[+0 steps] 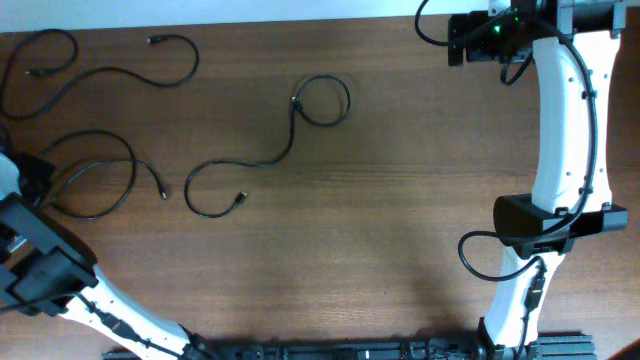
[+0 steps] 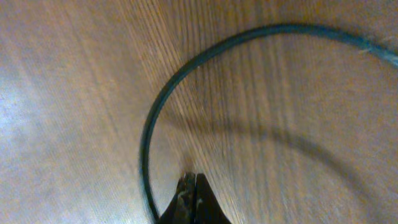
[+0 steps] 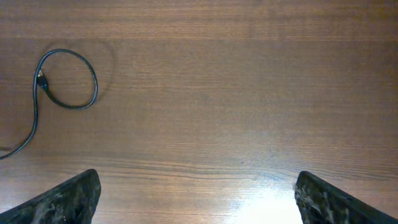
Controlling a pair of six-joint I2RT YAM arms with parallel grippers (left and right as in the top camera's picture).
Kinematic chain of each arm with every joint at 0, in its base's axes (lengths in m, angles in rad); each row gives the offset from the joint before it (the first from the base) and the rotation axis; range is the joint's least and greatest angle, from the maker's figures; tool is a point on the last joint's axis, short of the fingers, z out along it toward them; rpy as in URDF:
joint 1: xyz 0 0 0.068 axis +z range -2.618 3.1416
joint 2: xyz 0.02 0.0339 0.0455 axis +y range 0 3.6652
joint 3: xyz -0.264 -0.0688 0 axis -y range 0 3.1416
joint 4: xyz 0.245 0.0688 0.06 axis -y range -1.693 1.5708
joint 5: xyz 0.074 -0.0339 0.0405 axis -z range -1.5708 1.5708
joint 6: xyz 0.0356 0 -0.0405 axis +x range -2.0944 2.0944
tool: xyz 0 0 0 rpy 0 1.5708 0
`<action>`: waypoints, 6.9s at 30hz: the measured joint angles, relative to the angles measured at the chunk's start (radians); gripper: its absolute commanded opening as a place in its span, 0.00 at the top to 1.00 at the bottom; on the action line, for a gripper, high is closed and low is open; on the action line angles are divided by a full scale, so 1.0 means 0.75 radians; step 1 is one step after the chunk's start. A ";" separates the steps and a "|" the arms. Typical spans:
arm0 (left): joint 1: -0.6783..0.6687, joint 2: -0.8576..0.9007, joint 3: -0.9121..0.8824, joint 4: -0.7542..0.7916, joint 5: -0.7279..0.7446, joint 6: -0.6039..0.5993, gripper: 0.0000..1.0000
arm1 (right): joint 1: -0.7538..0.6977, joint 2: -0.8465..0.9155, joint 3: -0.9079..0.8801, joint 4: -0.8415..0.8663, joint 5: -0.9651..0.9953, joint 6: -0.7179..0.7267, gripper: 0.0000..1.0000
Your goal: Untangle cables
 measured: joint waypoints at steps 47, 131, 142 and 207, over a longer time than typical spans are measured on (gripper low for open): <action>0.000 -0.044 0.019 -0.150 0.427 0.944 0.31 | 0.000 0.000 0.000 0.000 0.000 0.000 0.03; -0.010 -0.374 0.110 0.144 0.767 0.461 0.01 | 0.000 0.000 0.000 -0.001 0.000 0.000 0.02; -0.597 -0.383 -0.010 -0.062 1.224 0.656 0.01 | 0.000 0.000 0.000 -0.001 0.000 0.000 0.02; -1.161 -0.685 0.182 -0.166 0.676 0.658 1.00 | 0.000 0.000 0.000 0.000 0.000 0.000 0.02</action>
